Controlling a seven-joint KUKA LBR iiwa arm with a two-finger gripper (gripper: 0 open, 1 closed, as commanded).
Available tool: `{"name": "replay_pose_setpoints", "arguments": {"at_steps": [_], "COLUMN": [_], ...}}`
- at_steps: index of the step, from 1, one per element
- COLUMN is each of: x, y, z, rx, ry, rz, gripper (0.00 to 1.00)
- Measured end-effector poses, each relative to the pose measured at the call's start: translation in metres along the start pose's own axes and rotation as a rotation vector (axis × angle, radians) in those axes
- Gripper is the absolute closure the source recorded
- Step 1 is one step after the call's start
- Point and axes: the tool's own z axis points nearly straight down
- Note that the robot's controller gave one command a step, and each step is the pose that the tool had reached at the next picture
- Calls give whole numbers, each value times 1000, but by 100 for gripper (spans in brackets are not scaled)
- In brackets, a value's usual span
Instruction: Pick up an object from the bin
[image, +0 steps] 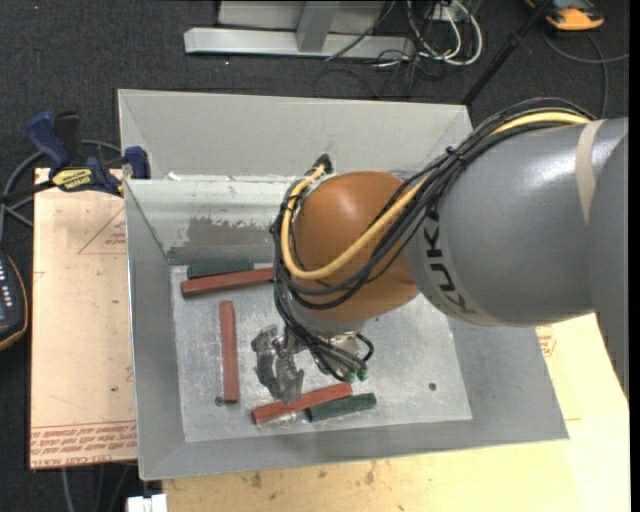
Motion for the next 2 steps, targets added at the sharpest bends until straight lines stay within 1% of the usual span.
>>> {"name": "replay_pose_setpoints", "arguments": {"at_steps": [1,2], "x": [1,7], "y": [-1,-29], "z": [5,124], "rx": [0,2], "ry": [7,-6], "rz": [1,179], "gripper": [0,0]}}
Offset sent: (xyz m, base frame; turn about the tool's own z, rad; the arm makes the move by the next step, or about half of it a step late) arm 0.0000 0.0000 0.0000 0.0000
